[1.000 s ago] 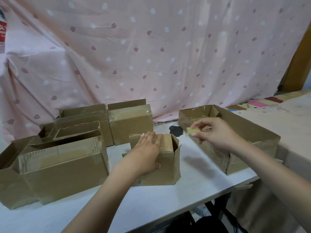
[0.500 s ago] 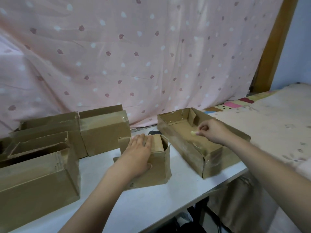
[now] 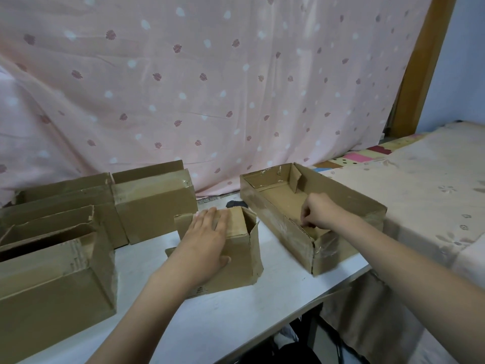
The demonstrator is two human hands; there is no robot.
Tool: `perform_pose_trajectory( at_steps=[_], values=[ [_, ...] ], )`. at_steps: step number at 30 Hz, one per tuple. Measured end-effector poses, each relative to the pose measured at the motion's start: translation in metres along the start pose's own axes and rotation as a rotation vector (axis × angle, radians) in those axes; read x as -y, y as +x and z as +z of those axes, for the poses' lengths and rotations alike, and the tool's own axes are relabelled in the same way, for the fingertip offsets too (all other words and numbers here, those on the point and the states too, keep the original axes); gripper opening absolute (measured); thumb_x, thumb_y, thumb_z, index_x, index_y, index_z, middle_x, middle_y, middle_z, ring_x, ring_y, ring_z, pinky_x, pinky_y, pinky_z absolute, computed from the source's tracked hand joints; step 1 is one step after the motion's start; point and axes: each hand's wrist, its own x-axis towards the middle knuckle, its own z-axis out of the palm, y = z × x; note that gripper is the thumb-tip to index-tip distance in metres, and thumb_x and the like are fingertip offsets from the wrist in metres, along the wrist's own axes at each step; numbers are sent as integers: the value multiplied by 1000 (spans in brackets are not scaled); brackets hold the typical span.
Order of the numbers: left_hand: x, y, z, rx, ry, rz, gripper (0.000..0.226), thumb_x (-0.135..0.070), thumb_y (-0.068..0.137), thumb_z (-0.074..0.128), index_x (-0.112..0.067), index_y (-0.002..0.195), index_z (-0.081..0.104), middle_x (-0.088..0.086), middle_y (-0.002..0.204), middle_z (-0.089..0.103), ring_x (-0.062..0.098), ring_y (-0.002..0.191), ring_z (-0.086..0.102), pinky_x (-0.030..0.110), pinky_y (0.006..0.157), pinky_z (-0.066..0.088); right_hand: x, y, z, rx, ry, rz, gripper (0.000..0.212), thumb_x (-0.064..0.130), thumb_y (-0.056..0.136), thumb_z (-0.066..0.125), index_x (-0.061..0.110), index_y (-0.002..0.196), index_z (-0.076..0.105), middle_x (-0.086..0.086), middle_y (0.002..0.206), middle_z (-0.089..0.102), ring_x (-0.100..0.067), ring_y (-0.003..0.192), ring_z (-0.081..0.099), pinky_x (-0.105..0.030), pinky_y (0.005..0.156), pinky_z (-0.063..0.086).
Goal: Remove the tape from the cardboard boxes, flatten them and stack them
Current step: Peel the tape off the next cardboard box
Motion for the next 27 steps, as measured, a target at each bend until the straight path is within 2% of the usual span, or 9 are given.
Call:
perform_pose_trajectory(
  at_steps=[4, 8, 10, 13, 15, 18, 21, 24, 27],
  values=[
    [-2, -1, -1, -1, 3, -5, 99, -42, 93, 64, -14, 156, -7, 16, 163, -2, 30, 152, -2, 38, 124, -4, -3, 2, 8, 1, 34, 29, 21, 27, 81, 82, 7, 74, 78, -11, 78, 75, -23, 78, 67, -34, 73, 52],
    [-1, -4, -1, 7, 12, -6, 100, -42, 93, 63, -13, 156, -8, 17, 164, -3, 30, 152, -4, 39, 124, -2, 3, -3, 6, 16, 112, 65, 51, 44, 93, 65, 15, 51, 65, -5, 58, 64, -18, 57, 55, -30, 63, 43],
    [-1, -5, -1, 11, 9, -11, 100, -42, 93, 63, -13, 156, -9, 17, 164, -4, 30, 152, -4, 40, 124, -2, 6, -5, 5, 30, 154, 78, 44, 38, 96, 63, 12, 61, 69, 0, 56, 64, -15, 54, 57, -28, 63, 49],
    [-1, -6, -2, 12, -3, -18, 99, -42, 94, 62, -13, 157, -9, 16, 164, -4, 30, 152, -5, 40, 124, -4, 6, -5, 6, -24, 251, 90, 5, 5, 92, 67, 8, 93, 63, -6, 58, 65, -19, 48, 57, -30, 53, 54],
    [-1, -6, -3, 12, -10, -23, 99, -41, 94, 62, -14, 157, -9, 16, 164, -4, 30, 152, -5, 40, 123, -6, 5, -5, 7, -58, 264, 120, 21, 4, 88, 71, 11, 95, 52, -8, 61, 66, -21, 46, 57, -28, 47, 50],
    [2, -7, -4, 12, -35, -46, 98, -42, 93, 63, -16, 157, -7, 15, 163, -2, 30, 152, -3, 42, 123, -5, 8, -9, 5, -121, 137, 148, 25, 29, 91, 72, 11, 85, 56, -9, 75, 64, -26, 70, 63, -31, 57, 47],
    [8, -11, -7, -3, -113, -84, 100, -44, 88, 69, -20, 157, 0, 14, 160, 5, 30, 150, 3, 42, 123, 3, 17, -16, 0, -226, 109, 184, 23, 28, 99, 56, 9, 87, 58, -13, 87, 64, -33, 84, 61, -36, 69, 49],
    [14, -17, -13, -63, -188, -157, 105, -46, 83, 74, -24, 157, 3, 12, 154, 11, 30, 146, 8, 40, 121, 15, 43, -27, -10, -318, 325, 165, 18, 23, 98, 51, 9, 94, 62, -9, 87, 68, -29, 87, 63, -38, 76, 53],
    [19, -23, -13, -178, -189, -234, 114, -57, 76, 75, -26, 157, 2, 9, 141, 16, 27, 135, 15, 40, 115, 20, 84, -45, -16, -290, 652, 148, 15, 25, 95, 55, 14, 91, 64, -7, 90, 70, -30, 92, 69, -45, 89, 56]
  ],
)
